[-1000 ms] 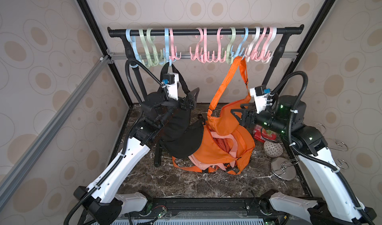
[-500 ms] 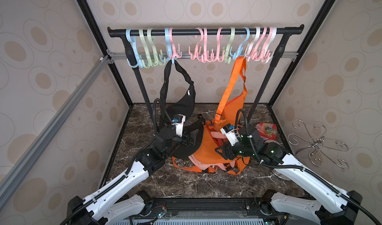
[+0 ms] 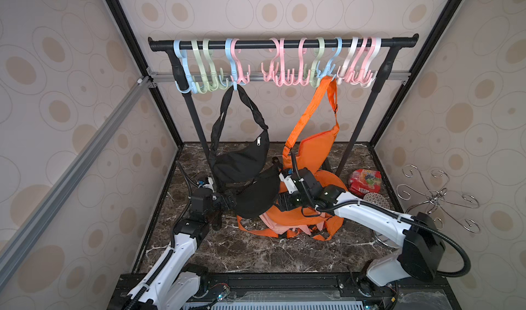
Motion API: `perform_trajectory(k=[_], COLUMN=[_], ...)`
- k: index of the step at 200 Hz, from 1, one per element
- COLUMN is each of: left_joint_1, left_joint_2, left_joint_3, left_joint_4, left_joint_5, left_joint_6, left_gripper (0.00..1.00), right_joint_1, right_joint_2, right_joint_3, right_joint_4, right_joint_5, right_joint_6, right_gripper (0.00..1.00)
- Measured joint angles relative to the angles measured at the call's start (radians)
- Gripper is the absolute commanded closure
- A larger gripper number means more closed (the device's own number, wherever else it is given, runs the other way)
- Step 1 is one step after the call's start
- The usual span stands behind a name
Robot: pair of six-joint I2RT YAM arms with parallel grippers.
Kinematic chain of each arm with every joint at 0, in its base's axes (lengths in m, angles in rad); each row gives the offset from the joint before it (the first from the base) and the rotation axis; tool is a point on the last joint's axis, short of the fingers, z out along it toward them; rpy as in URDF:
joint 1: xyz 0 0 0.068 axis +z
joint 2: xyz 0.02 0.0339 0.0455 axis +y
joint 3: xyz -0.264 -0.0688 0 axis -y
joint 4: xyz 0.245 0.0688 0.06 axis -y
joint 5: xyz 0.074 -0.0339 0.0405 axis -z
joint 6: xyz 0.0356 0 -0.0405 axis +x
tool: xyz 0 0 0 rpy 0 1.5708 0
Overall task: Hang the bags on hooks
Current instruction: Move the bag.
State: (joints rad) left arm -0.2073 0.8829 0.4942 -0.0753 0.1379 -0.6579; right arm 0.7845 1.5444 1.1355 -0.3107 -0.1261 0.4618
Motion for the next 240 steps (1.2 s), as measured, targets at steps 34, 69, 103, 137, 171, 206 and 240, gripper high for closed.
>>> perform_trajectory(k=[34, 69, 103, 137, 171, 206, 240], left_joint_1=[0.008, 0.011, 0.014, 0.017, 0.017, 0.017, -0.01], left_joint_2=[-0.077, -0.149, -0.201, -0.223, -0.222, -0.199, -0.175], left_joint_3=[-0.006, -0.006, -0.005, -0.004, -0.003, 0.015, 0.028], left_joint_4=[0.004, -0.003, -0.04, -0.065, -0.065, -0.059, -0.029], left_joint_5=[0.019, 0.018, 0.013, 0.008, 0.012, 0.063, 0.139], left_joint_6=[-0.023, -0.027, -0.025, -0.022, -0.022, 0.002, 0.079], left_gripper=[0.0, 0.0, 0.0, 0.0, 0.0, 0.01, 0.02], right_joint_1=[-0.002, -0.007, -0.007, -0.006, -0.005, -0.005, -0.005], right_joint_2=[0.12, 0.235, 0.274, 0.196, 0.047, -0.161, -0.368], right_joint_3=[0.064, 0.147, 0.149, 0.085, 0.002, -0.104, -0.235], right_joint_4=[0.023, 0.056, 0.079, 0.097, 0.094, 0.022, -0.106], right_joint_5=[0.096, 0.103, 0.103, 0.131, 0.177, 0.236, 0.258], right_joint_6=[0.079, 0.131, 0.163, 0.185, 0.203, 0.215, 0.235], right_gripper=[0.39, 0.62, 1.0, 1.0, 1.0, 1.0, 1.0])
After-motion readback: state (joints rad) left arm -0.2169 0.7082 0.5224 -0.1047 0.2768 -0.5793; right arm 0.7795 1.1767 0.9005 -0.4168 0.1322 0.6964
